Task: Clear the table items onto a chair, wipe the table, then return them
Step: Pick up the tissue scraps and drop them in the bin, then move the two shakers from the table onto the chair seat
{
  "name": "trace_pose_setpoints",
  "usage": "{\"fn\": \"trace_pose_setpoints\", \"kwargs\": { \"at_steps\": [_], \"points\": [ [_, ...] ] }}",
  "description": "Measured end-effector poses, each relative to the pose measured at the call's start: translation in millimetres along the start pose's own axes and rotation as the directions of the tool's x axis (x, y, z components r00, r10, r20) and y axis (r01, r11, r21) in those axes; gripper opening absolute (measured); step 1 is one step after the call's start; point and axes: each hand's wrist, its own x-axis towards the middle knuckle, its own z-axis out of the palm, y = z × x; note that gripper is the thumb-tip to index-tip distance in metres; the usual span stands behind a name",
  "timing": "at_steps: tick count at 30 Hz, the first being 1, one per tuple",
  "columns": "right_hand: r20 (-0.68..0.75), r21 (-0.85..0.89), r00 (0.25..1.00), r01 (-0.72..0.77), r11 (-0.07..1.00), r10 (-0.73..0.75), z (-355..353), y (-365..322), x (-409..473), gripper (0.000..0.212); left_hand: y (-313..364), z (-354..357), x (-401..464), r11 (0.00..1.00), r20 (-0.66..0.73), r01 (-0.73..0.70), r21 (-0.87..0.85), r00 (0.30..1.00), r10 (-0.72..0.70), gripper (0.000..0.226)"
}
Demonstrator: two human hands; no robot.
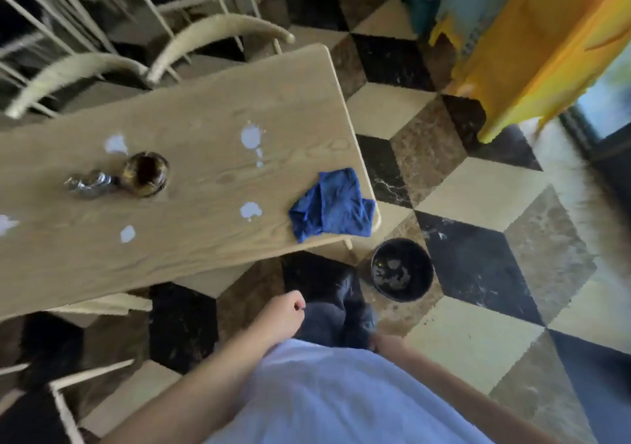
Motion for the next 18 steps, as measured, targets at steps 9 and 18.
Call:
{"fn": "trace_pose_setpoints", "kwargs": {
  "at_steps": [9, 18],
  "points": [
    [-0.068, -0.458, 0.984, 0.114, 0.882, -0.162, 0, -49, 0, 0.014, -148, 9, -48, 0.954, -0.079, 0.225, -0.198, 0.966, -0.244, 0.031],
    [0.129, -0.733, 0.981, 0.195, 0.651, -0.148, 34, -143, 48, 0.031, -251, -26, -48, 0.942, -0.038, 0.176, -0.286, 0.980, -0.195, 0.014]
  ]
}}
